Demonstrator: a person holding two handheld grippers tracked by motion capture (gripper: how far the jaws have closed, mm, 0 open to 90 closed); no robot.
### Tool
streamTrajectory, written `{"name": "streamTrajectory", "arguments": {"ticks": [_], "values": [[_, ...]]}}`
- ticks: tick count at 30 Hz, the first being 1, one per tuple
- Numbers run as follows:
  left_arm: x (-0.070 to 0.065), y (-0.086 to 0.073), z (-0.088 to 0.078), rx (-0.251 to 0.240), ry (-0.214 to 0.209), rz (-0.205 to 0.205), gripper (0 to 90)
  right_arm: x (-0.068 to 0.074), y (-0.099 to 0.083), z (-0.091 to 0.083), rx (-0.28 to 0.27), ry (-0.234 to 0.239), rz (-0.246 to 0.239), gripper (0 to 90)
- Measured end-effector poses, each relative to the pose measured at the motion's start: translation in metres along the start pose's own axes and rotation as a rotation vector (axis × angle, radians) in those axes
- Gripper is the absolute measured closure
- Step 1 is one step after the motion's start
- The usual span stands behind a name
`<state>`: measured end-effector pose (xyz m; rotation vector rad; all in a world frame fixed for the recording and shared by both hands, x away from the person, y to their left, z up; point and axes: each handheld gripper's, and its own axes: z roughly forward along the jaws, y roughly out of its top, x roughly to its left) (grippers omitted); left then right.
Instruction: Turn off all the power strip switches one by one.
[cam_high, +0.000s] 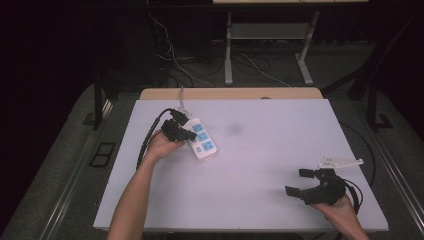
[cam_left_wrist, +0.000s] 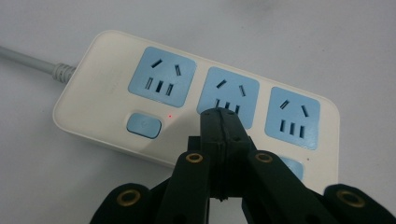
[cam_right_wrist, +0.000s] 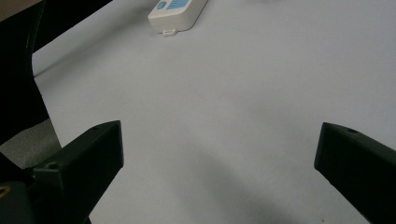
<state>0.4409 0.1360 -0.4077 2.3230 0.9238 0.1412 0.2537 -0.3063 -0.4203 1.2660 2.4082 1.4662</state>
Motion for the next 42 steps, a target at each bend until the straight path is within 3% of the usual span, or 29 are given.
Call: {"name": "streamTrajectory", "arguments": {"ticks": [8,26,33,42], "values": [[0.001,-0.003,0.0,-0.018,-0.013,-0.015,89.3,0.0,0.0,0.0,0.0,-0.002,-0.002,1.1],[0.007,-0.01,0.001,-0.052,-0.06,-0.111,89.7,-0.001,0.0,-0.001,-0.003,-0.013,-0.002,1.0],[0.007,-0.011,0.001,-0.057,-0.058,-0.113,89.8,0.0,0.0,-0.002,-0.008,-0.017,0.0,1.1],[0.002,-0.008,0.001,-0.04,-0.021,-0.075,89.6,-0.001,0.0,-0.002,-0.011,-0.017,0.001,1.0]]}}
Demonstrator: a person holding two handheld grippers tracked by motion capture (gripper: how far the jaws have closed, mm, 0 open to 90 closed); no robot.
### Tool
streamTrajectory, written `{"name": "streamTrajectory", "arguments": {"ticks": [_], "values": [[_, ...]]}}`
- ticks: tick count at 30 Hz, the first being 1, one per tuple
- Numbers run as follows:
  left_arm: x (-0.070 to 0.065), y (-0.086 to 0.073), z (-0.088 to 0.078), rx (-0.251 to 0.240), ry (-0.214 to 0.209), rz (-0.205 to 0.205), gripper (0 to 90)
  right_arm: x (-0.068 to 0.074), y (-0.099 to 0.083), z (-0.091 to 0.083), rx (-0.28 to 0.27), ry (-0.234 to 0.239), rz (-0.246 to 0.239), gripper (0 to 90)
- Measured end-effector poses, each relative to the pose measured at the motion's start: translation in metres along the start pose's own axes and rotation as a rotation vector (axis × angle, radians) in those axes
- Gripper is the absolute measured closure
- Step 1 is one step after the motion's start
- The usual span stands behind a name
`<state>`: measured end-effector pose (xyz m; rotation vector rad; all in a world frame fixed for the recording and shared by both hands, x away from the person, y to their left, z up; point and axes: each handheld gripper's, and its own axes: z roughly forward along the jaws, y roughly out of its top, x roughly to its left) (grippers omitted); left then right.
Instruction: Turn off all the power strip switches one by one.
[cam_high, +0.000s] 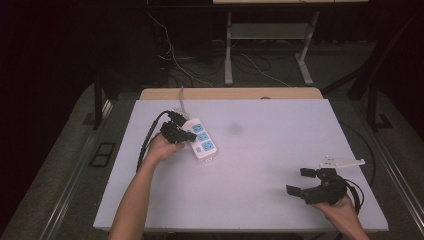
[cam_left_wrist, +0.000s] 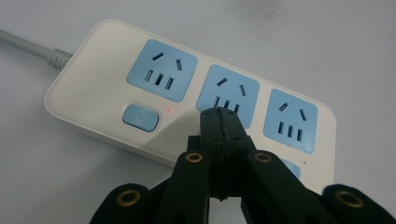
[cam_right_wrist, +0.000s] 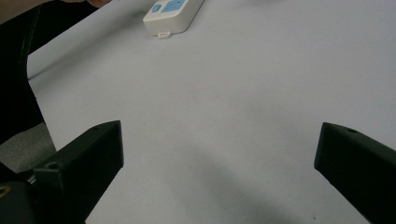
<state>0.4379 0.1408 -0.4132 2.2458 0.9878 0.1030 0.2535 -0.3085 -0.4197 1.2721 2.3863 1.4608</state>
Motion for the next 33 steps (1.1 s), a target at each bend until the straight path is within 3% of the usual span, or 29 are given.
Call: {"name": "streamTrajectory", "arguments": {"ticks": [12,14,15,33], "values": [[0.0,0.001,0.0,-0.001,-0.001,0.009,89.6,-0.001,0.0,0.0,-0.001,-0.001,0.005,1.1],[0.002,0.002,-0.003,-0.025,-0.011,-0.01,89.6,-0.001,0.0,0.0,-0.001,-0.001,0.004,1.0],[0.002,0.002,-0.002,-0.015,0.001,0.005,89.6,-0.001,0.0,0.0,-0.002,-0.001,0.005,1.0],[0.008,0.013,-0.011,-0.033,0.02,0.005,89.6,-0.002,0.0,-0.001,-0.003,-0.004,0.007,1.1]]}}
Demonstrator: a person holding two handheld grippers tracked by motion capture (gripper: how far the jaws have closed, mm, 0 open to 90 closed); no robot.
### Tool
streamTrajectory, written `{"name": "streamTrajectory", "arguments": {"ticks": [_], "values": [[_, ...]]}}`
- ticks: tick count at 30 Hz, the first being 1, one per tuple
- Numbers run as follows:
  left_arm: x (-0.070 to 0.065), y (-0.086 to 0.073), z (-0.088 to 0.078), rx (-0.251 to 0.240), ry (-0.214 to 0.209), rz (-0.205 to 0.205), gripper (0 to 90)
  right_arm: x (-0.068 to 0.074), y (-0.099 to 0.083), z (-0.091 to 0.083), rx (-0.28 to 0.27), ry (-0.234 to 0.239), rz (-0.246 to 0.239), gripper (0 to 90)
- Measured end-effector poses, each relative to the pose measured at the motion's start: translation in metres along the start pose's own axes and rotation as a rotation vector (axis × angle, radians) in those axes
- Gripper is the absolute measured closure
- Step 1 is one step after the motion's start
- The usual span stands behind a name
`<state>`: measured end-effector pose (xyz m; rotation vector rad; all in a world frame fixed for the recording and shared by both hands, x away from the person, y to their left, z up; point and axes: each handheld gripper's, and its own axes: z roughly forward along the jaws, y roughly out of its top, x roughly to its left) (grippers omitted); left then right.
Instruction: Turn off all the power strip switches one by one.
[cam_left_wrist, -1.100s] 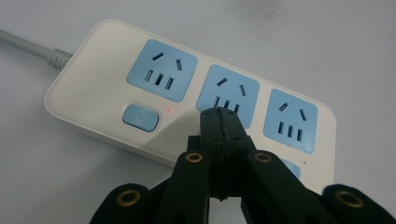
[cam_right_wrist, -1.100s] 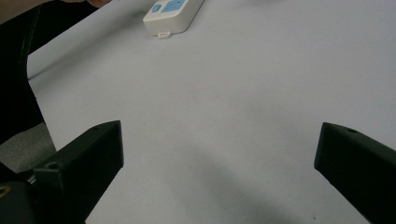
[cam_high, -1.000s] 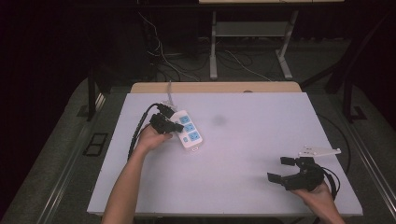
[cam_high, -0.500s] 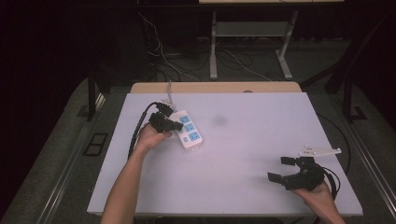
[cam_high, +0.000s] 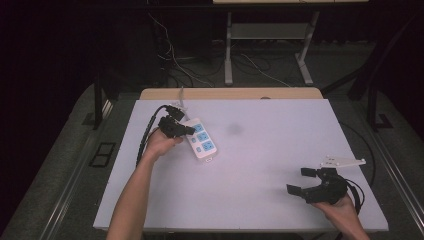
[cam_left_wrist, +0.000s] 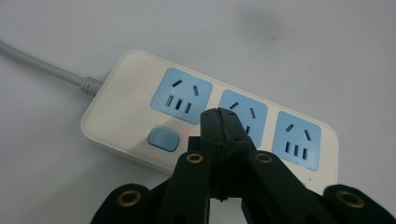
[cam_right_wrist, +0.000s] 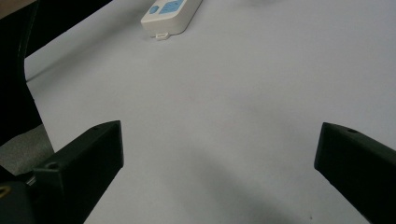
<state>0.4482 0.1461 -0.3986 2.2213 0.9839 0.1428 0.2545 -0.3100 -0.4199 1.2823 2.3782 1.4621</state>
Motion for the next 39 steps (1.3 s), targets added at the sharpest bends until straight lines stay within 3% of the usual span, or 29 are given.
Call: {"name": "streamTrajectory", "arguments": {"ticks": [17,25,39], "values": [[0.016,0.006,-0.006,-0.032,0.03,0.004,89.5,0.0,0.0,0.001,0.003,-0.004,-0.001,1.0],[0.025,0.001,-0.001,-0.015,0.04,-0.011,89.5,0.0,0.001,0.002,0.008,-0.003,-0.004,1.0],[0.024,0.0,0.011,0.015,0.041,0.006,89.5,0.0,0.001,0.002,0.008,-0.004,-0.003,1.0]]}}
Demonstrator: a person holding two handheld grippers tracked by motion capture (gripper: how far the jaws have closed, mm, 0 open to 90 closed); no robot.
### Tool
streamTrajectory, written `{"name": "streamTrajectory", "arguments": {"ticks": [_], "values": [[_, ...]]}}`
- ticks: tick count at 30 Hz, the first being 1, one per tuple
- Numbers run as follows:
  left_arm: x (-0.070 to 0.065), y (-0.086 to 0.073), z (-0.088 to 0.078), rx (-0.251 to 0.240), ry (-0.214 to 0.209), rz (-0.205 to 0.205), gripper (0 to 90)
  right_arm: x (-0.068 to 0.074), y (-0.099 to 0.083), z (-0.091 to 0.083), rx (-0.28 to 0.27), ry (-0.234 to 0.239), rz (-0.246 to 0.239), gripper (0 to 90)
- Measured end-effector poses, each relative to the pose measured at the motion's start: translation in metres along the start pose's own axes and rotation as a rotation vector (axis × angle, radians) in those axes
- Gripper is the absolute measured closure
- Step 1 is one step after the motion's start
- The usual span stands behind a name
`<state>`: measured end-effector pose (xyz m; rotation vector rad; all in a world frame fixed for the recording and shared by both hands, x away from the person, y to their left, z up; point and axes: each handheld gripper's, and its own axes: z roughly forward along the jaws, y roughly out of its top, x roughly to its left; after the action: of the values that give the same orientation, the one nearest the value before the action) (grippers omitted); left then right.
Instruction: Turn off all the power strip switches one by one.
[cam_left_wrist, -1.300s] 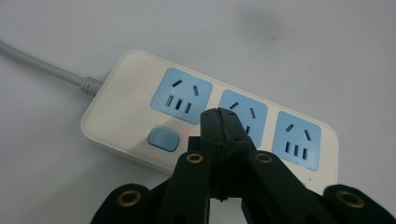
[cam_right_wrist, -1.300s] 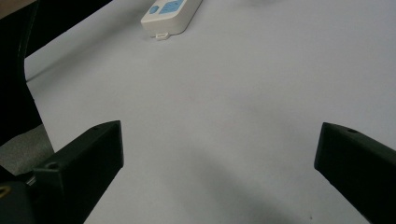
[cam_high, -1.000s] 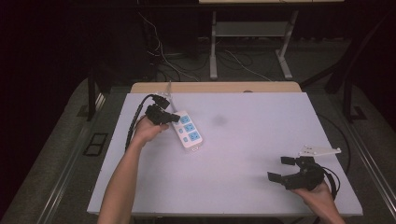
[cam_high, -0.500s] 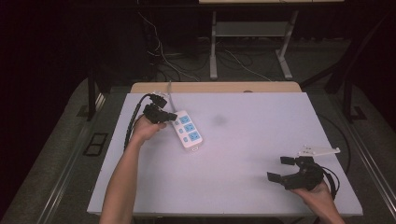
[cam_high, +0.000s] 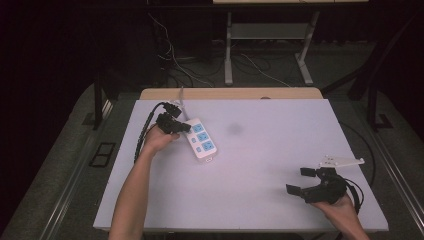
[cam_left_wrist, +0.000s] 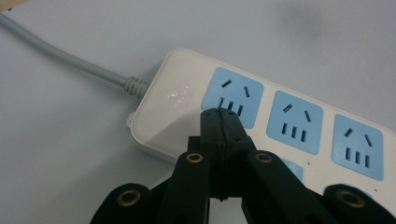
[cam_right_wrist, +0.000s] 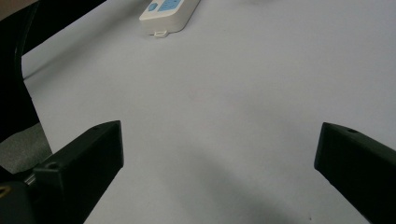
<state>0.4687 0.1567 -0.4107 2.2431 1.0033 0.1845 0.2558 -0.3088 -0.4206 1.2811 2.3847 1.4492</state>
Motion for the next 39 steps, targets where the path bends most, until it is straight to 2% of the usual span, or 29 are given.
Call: {"name": "streamTrajectory", "arguments": {"ticks": [6,17,21,26,34,36,39], "values": [[-0.0013,-0.0021,0.0022,-0.02,0.002,-0.022,89.5,0.0002,0.0,0.0013,0.006,-0.001,0.0,1.1],[-0.0043,0.0003,0.0023,0.003,0.028,-0.035,90.0,0.002,0.0006,-0.001,-0.012,-0.009,-0.006,1.0],[-0.0026,-0.0007,0.0023,-0.001,0.016,-0.061,90.0,0.0027,0.0008,-0.001,-0.012,-0.009,-0.007,1.0],[-0.0047,0.0003,0.0031,0.014,0.032,-0.053,90.0,0.0023,0.0008,-0.0024,-0.022,-0.011,-0.009,1.1],[-0.0059,-0.0003,0.0029,0.005,0.043,-0.061,90.0,0.0033,0.001,-0.0036,-0.026,-0.013,-0.007,1.0],[-0.0066,-0.0015,0.003,-0.006,0.046,-0.055,89.9,0.0029,0.001,-0.0037,-0.025,-0.013,-0.006,1.0],[-0.0095,-0.0004,0.0032,0.002,0.064,-0.038,89.9,0.0022,0.0011,-0.0029,-0.021,-0.014,-0.01,1.0]]}}
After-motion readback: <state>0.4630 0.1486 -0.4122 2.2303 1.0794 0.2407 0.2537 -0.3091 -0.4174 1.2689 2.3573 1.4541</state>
